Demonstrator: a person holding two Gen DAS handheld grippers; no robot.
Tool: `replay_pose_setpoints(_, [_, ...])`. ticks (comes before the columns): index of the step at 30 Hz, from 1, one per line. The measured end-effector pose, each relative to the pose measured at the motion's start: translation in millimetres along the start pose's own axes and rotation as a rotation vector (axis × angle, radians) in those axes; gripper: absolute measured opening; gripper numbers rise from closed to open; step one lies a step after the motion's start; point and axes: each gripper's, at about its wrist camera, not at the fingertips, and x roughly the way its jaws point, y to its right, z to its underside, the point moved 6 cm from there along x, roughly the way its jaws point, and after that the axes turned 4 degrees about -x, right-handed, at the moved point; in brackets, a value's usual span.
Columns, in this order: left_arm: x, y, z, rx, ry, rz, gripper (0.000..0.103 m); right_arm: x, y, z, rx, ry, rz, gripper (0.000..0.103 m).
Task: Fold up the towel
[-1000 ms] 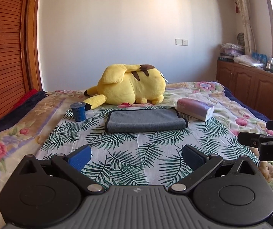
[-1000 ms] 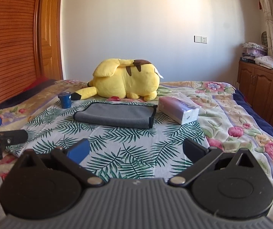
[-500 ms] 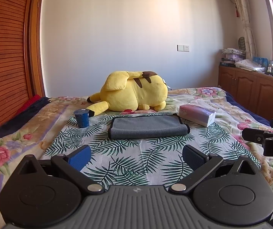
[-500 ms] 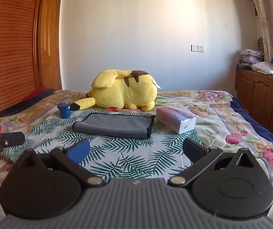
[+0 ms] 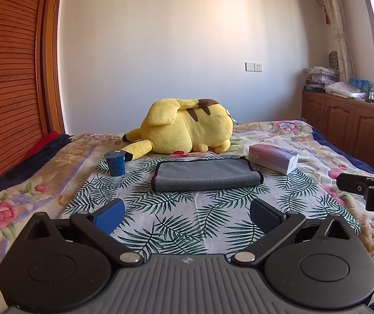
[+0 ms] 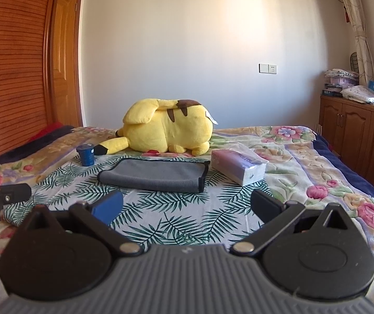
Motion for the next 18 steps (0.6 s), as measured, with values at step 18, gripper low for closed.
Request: replay_pose_setpoints(18, [0.4,-1.6,-1.8,-0.009,-0.002,0.005,0.087,0.3,0.5,0.3,-0.001,0.0,-0.001,0.103])
